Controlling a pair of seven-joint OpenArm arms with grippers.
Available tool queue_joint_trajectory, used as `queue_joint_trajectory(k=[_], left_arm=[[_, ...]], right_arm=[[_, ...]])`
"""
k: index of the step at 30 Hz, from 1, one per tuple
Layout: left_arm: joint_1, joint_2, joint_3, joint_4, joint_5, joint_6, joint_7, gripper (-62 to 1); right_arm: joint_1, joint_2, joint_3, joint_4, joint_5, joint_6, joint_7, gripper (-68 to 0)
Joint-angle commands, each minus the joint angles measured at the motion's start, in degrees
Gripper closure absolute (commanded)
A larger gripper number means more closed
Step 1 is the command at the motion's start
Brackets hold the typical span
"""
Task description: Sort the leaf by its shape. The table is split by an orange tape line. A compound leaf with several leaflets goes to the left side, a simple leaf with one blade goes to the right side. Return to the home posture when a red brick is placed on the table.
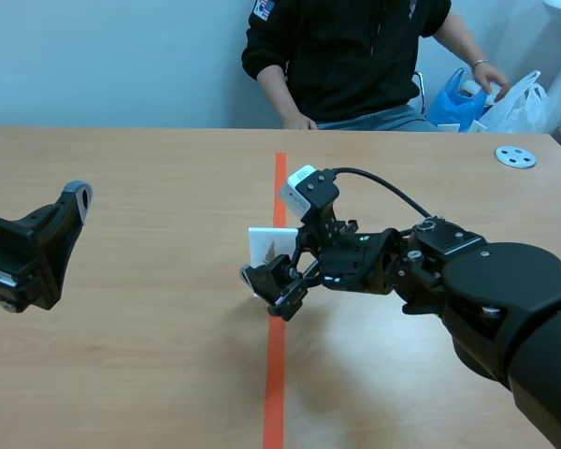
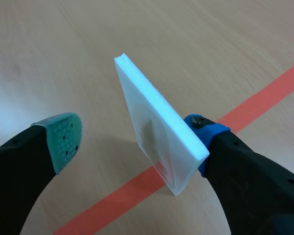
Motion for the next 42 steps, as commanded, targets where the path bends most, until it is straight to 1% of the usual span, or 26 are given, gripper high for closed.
queue_joint_trajectory(k=[1,3,6,7,9,10,13,14,15,17,22,24,28,29,34,39,42], left_arm=[[0.2,0.0,-0.4,0.9,-0.4,0.2,-0.8,-62.3],[0.2,0.0,-0.4,0.9,-0.4,0.2,-0.8,-62.3],[0.2,0.0,-0.4,0.9,-0.4,0.2,-0.7,-62.3],[0.2,0.0,-0.4,0.9,-0.4,0.2,-0.7,-62.3],[0.2,0.0,-0.4,0.9,-0.4,0.2,-0.7,-62.3],[0.2,0.0,-0.4,0.9,-0.4,0.2,-0.7,-62.3],[0.2,0.0,-0.4,0.9,-0.4,0.2,-0.7,-62.3],[0.2,0.0,-0.4,0.9,-0.4,0.2,-0.7,-62.3],[0.2,0.0,-0.4,0.9,-0.4,0.2,-0.7,-62.3],[0.2,0.0,-0.4,0.9,-0.4,0.2,-0.7,-62.3],[0.2,0.0,-0.4,0.9,-0.4,0.2,-0.7,-62.3],[0.2,0.0,-0.4,0.9,-0.4,0.2,-0.7,-62.3],[0.2,0.0,-0.4,0.9,-0.4,0.2,-0.7,-62.3],[0.2,0.0,-0.4,0.9,-0.4,0.2,-0.7,-62.3],[0.2,-0.1,-0.4,0.9,-0.4,0.2,-0.7,-62.3],[0.2,-1.2,-0.4,0.9,-0.4,-0.1,-0.7,-62.3],[0.2,-1.9,-0.4,0.9,-0.7,-0.1,-0.7,-62.3]], right_arm=[[1.5,-0.1,0.0,0.6,0.8,-0.1,0.7,-35.6],[1.5,0.0,0.0,0.6,0.7,-0.9,0.7,-31.7],[1.3,0.4,0.0,0.6,0.5,-2.0,0.6,-31.3],[1.2,0.5,0.0,0.6,0.3,-2.2,0.6,-30.1],[0.8,0.7,0.1,0.6,-0.1,-2.6,0.7,-25.5],[0.5,0.8,0.1,0.6,-0.2,-3.4,0.8,-22.4],[0.1,0.8,0.1,0.6,-0.3,-4.8,1.1,-11.2],[0.0,0.8,0.1,0.6,-0.3,-5.0,1.2,-8.8],[0.0,0.8,0.1,0.6,-0.3,-5.3,1.3,-8.0],[-0.1,0.8,0.1,0.6,-0.3,-6.1,1.3,-8.0],[-0.4,0.8,0.1,0.6,-0.3,-6.3,1.6,-8.0],[-0.4,0.8,0.1,0.6,-0.3,-6.8,1.9,-8.0],[-0.4,0.8,1.6,0.7,-0.3,-9.2,2.4,-8.1],[-0.4,0.8,2.6,0.7,-0.3,-9.7,2.4,-8.1],[-0.4,2.0,9.6,1.6,-0.2,-9.7,0.9,-8.1],[-1.8,5.1,16.3,1.8,0.1,-9.7,0.0,-8.1],[-4.1,7.1,20.7,1.8,1.3,-9.7,0.2,-8.1]])
